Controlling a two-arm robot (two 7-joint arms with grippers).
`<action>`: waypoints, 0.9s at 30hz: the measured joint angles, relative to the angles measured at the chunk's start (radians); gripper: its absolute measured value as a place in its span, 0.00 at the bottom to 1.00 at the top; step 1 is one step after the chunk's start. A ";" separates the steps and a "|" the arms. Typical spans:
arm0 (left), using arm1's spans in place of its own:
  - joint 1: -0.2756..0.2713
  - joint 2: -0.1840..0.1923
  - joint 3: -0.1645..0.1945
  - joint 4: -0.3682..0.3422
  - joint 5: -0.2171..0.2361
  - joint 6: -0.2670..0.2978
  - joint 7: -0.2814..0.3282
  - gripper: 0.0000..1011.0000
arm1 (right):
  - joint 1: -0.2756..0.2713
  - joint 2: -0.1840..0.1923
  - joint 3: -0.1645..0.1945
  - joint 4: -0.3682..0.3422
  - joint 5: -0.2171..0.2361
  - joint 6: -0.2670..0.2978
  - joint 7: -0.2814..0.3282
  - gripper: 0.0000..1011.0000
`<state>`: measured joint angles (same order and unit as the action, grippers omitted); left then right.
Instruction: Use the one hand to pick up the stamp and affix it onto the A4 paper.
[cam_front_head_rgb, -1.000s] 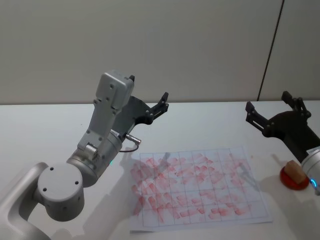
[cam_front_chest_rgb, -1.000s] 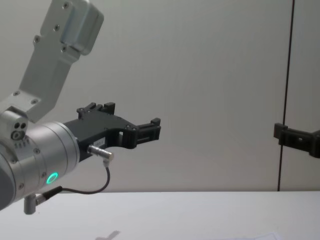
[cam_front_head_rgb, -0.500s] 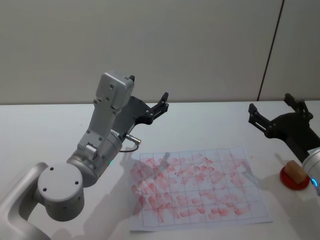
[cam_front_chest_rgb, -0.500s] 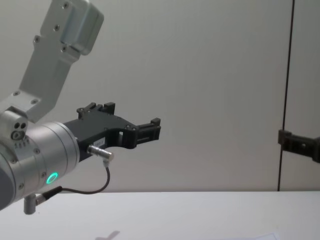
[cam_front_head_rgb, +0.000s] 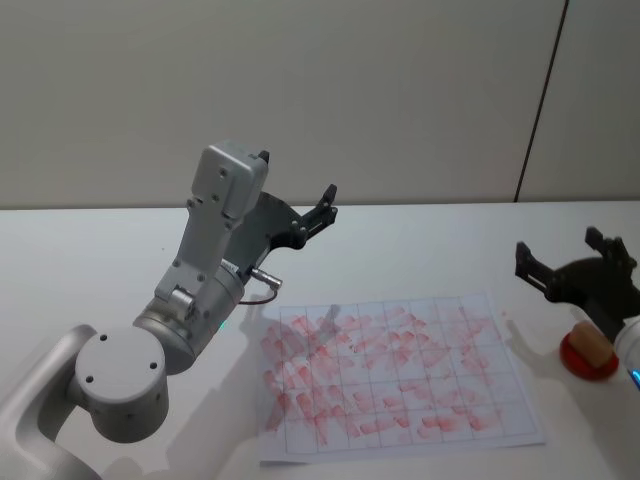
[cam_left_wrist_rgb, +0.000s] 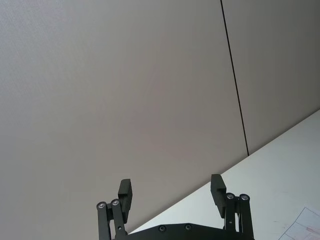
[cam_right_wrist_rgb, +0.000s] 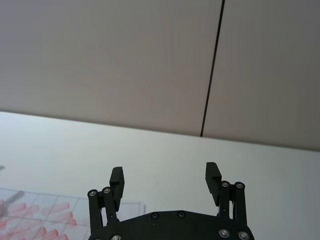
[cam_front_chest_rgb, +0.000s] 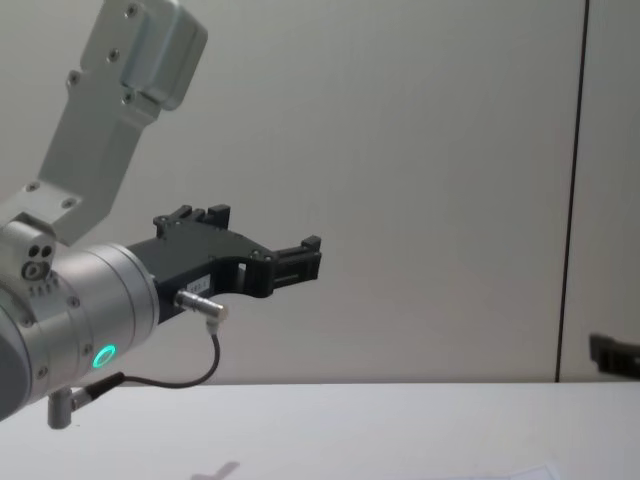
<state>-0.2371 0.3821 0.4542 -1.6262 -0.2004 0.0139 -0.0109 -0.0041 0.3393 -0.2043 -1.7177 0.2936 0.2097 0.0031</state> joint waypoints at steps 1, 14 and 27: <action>0.000 0.000 0.000 0.000 0.000 0.000 0.000 0.99 | -0.003 0.002 0.002 0.001 0.002 0.018 -0.005 0.99; 0.000 0.000 0.000 0.000 0.000 0.000 0.000 0.99 | -0.042 0.027 0.022 -0.014 0.020 0.134 -0.042 0.99; 0.000 0.000 0.000 0.000 0.000 0.000 0.000 0.99 | -0.073 0.054 0.039 -0.032 0.027 0.209 -0.038 0.99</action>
<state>-0.2371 0.3821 0.4542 -1.6262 -0.2004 0.0139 -0.0109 -0.0770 0.3938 -0.1649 -1.7494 0.3203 0.4183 -0.0344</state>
